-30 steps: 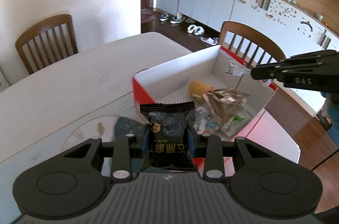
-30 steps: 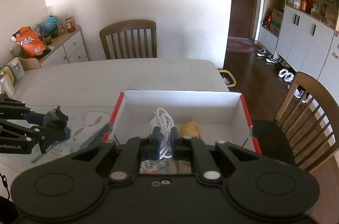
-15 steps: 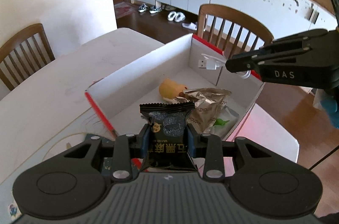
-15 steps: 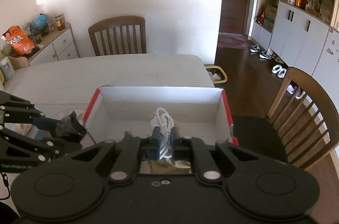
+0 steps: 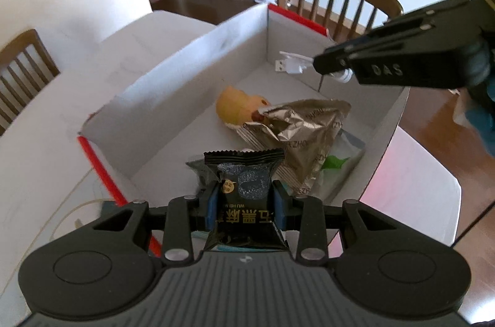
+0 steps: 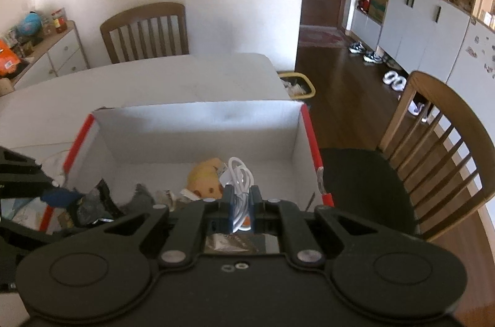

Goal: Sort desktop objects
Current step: 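Lower the snack pack and cable into the box and open both grippers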

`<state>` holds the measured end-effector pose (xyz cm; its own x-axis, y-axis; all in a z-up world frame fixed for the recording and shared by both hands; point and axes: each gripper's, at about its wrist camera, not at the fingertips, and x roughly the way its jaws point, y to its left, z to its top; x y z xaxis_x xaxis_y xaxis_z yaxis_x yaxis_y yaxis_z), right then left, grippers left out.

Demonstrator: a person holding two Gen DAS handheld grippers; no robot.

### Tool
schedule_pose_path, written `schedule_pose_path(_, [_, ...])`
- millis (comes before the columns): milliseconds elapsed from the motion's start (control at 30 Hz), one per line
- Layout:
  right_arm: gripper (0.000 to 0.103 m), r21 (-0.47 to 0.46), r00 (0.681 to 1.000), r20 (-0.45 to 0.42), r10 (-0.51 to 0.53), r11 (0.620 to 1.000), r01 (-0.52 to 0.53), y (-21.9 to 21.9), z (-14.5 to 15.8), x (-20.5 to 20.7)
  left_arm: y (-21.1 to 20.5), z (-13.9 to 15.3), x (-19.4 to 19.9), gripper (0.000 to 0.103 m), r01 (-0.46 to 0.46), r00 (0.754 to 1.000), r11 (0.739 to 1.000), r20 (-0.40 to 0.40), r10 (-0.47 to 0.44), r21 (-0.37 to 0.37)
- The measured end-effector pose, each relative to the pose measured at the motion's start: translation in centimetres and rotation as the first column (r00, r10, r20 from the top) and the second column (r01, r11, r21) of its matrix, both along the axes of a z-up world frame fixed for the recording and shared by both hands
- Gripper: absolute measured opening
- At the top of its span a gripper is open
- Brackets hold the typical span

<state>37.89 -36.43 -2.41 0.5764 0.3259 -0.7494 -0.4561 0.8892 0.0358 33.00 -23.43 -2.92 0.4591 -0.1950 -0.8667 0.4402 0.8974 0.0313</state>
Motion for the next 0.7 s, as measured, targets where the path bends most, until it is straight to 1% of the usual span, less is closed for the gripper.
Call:
schedule_pose_path(167, [0.008,-0.025,0.999,-0.034,-0.016,1.000,0.015,0.4,-1.3,1.5,-0.5,-1.1,1.3,0.033,0.027,0.998,0.999,-0.051,-0.026,0.028])
schedule_pose_path(300, [0.008,-0.039,0.999,-0.053,-0.010,0.999,0.008,1.0,-2.1,2.2,-0.9,-1.7,2.1,0.033,0.037,0.997,0.997,-0.074,-0.032,0.067])
schedule_pose_path(500, [0.008,-0.073,0.997,-0.076,-0.003,0.997,-0.002,1.9,-3.3,2.8,-1.0,-2.8,3.2,0.033,0.039,0.995,0.991,-0.092,-0.028,0.127])
schedule_pose_path(700, [0.008,-0.111,0.995,-0.098,0.028,0.993,-0.039,3.1,-4.5,3.1,-1.2,-3.3,3.3,0.033,0.059,0.994,0.988,-0.100,-0.044,0.145])
